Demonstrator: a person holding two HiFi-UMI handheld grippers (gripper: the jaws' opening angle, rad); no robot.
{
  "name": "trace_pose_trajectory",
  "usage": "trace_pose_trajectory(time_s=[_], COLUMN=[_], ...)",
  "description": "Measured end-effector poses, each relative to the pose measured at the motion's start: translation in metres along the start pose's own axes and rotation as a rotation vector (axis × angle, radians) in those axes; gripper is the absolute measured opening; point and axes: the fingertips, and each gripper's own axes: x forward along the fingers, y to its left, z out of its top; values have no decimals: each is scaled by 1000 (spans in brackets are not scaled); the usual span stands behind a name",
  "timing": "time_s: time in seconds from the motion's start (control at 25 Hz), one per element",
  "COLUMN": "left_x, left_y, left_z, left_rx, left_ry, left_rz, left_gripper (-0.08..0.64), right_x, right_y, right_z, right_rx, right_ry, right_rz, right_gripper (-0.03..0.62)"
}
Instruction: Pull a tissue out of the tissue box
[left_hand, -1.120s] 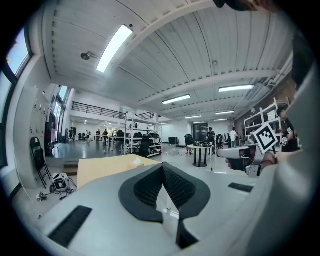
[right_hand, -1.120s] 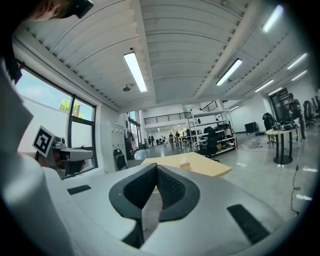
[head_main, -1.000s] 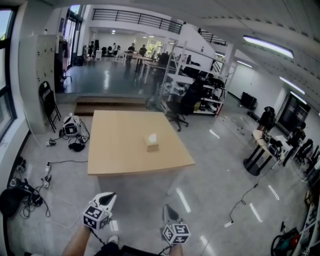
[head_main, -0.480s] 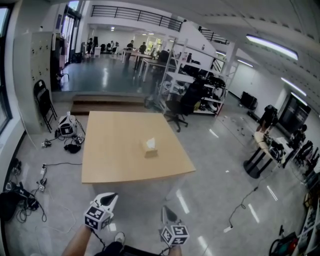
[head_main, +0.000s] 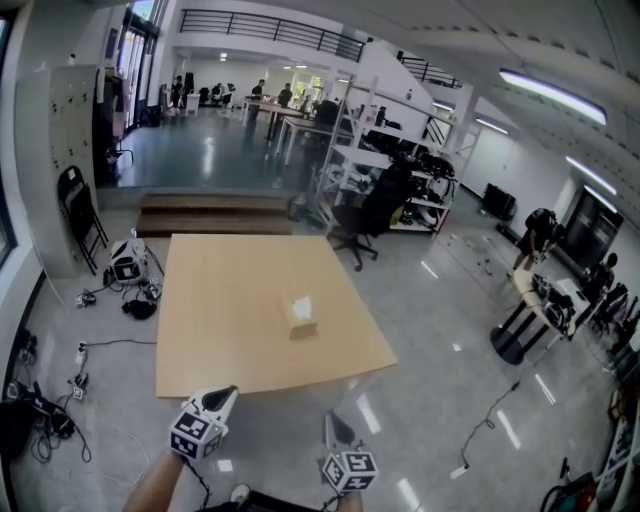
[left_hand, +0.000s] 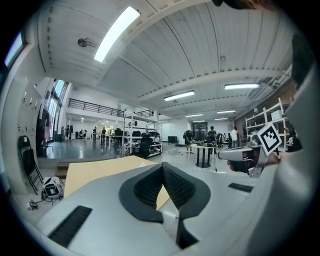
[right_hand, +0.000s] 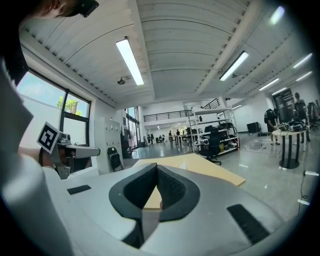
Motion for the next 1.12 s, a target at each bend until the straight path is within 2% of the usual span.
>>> trace_pose_trajectory(time_s=[0.56, 1.12], left_x=[64, 90], left_y=[56, 80], left_z=[9, 10], left_rx=[-3, -1], left_ry=[0, 9], left_rz=[-14, -23], left_gripper=[8, 8], right_x=[79, 111], right_y=[-19, -23], right_z=[19, 24], right_rx=[-4, -12], right_ry=[-7, -7], right_rz=[-12, -22], right_gripper=[11, 11])
